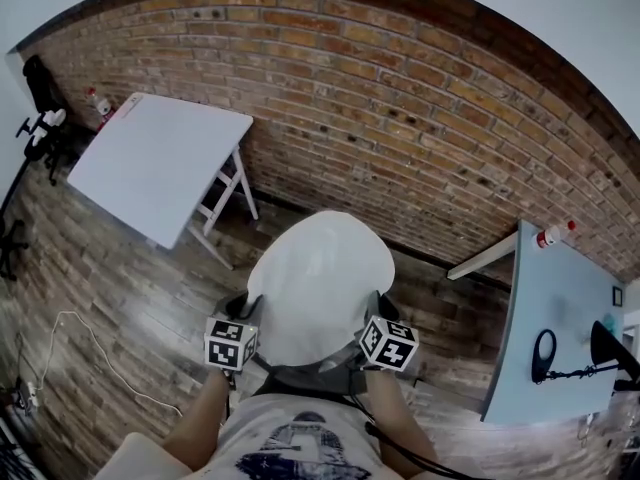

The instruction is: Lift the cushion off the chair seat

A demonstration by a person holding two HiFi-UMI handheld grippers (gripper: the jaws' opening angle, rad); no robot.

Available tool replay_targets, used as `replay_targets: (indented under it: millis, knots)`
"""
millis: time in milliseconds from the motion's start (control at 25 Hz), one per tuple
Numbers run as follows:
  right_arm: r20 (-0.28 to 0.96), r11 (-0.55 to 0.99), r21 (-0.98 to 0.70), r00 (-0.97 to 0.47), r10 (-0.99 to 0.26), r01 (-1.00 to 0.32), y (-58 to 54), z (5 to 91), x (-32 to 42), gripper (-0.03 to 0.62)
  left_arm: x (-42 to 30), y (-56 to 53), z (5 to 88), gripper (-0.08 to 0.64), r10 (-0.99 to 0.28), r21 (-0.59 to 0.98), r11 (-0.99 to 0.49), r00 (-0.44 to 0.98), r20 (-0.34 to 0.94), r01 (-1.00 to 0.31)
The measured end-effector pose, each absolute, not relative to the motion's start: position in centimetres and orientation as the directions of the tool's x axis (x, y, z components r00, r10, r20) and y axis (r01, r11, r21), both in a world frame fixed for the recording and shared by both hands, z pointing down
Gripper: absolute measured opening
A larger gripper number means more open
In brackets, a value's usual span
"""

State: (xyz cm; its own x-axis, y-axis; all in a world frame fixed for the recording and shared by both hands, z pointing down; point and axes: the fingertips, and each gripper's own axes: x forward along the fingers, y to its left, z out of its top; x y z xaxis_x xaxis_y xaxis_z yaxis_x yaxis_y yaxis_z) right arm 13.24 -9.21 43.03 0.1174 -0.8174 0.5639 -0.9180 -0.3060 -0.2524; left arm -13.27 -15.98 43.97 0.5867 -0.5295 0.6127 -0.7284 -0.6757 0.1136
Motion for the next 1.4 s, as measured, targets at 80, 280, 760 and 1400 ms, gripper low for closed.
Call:
replay_targets:
  millis: [80, 280, 760, 1400]
  knots:
    - [0.560, -0.308, -0.252, 0.121, -0.819, -0.917, -9.2, 42.7, 13.5, 0.017, -13.1, -16.1, 43.7, 0.092, -0.536, 0.108, -0.677, 0.588, 0.606, -0.728]
    - [0.557, -0.308, -0.254, 0.122, -0.822, -0.917, -9.3, 42.5, 13.8, 0.017, -12.8, -15.9, 43.8, 0.092, -0.533, 0.115, -0.675, 0.589, 0.607, -0.729]
    - [0.563, -0.311, -0.252, 0.123, -0.817, -0.916, -9.1, 42.8, 14.5, 0.015, -12.2, -15.8, 44.0, 0.092, -0.533, 0.119, -0.672, 0.588, 0.609, -0.731]
    - [0.577, -0.297, -0.259, 0.099, -0.811, -0.919, -10.3, 43.5, 13.8, 0.015, -13.1, -16.8, 44.5, 0.092, -0.534, 0.125, -0.662, 0.583, 0.613, -0.739]
